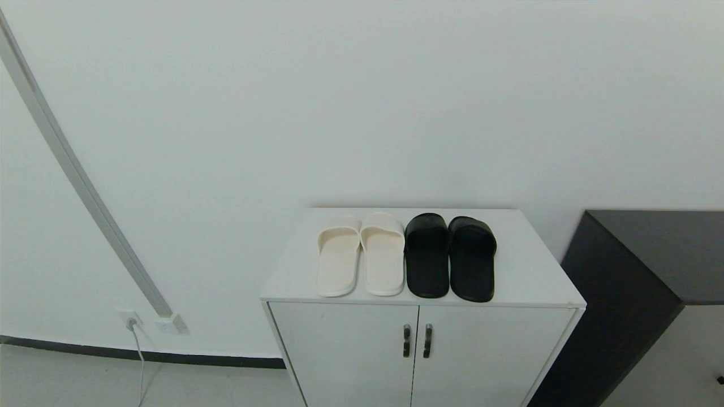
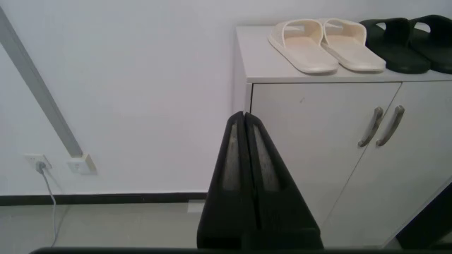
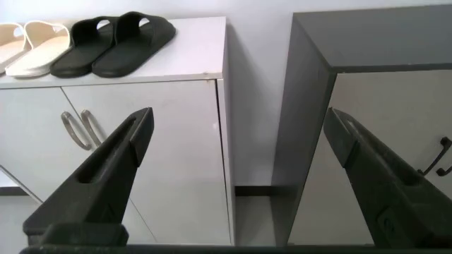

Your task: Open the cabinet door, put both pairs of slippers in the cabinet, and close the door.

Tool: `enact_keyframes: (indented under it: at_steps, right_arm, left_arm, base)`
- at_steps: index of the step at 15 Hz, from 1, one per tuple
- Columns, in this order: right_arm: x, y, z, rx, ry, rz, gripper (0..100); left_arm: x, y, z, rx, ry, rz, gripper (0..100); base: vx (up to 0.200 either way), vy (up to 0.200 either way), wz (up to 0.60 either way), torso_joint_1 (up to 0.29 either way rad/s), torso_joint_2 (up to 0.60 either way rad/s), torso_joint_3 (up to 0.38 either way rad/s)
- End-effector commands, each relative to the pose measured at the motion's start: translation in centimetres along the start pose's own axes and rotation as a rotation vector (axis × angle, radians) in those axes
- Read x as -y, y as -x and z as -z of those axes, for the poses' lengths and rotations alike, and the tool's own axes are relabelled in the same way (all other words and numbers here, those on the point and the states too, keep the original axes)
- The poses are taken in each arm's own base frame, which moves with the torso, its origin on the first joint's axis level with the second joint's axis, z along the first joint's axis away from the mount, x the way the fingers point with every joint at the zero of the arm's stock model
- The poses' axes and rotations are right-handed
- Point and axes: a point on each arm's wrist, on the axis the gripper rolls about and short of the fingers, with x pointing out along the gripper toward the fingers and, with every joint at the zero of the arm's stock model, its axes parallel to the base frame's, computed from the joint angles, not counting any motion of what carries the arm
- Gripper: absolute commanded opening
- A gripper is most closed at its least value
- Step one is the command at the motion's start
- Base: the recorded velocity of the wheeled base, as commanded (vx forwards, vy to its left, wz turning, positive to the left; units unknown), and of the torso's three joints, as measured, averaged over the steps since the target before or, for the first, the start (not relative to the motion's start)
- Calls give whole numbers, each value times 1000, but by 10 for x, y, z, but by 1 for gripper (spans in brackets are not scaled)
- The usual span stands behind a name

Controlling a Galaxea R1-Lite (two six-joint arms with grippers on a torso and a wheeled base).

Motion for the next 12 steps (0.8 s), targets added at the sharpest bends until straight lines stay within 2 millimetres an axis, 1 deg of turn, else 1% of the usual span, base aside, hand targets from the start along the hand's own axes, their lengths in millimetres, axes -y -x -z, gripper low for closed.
enact_keyframes:
  at_steps: [1,5,7,9,10,11,12]
  right_arm:
    - [0,0,0,-2,6,-3,100]
    - [0,0,0,-2,32,-12,100]
    - [-1,0,-1,7,101,-47,100]
    - [-1,0,-1,7,90,-47,100]
    - [-1,3,-12,54,76,-46,100]
    - [-2,8,-41,109,9,-57,100]
    - [-2,8,-64,89,-41,-100,100]
  left_arm:
    - [0,0,0,-1,-1,0,0]
    - [0,0,0,-1,-1,0,0]
    - [0,0,0,-1,-1,0,0]
    - [0,0,0,-1,-1,1,0]
    - [0,0,0,-1,-2,1,0]
    - [0,0,0,-1,-2,1,0]
    - [0,0,0,-1,-4,1,0]
  base:
    - [0,0,0,0,0,0]
    - [0,0,0,0,0,0]
    - [0,0,0,0,0,0]
    - [0,0,0,0,0,0]
    - [0,0,0,0,0,0]
    - [0,0,0,0,0,0]
    - [0,0,0,0,0,0]
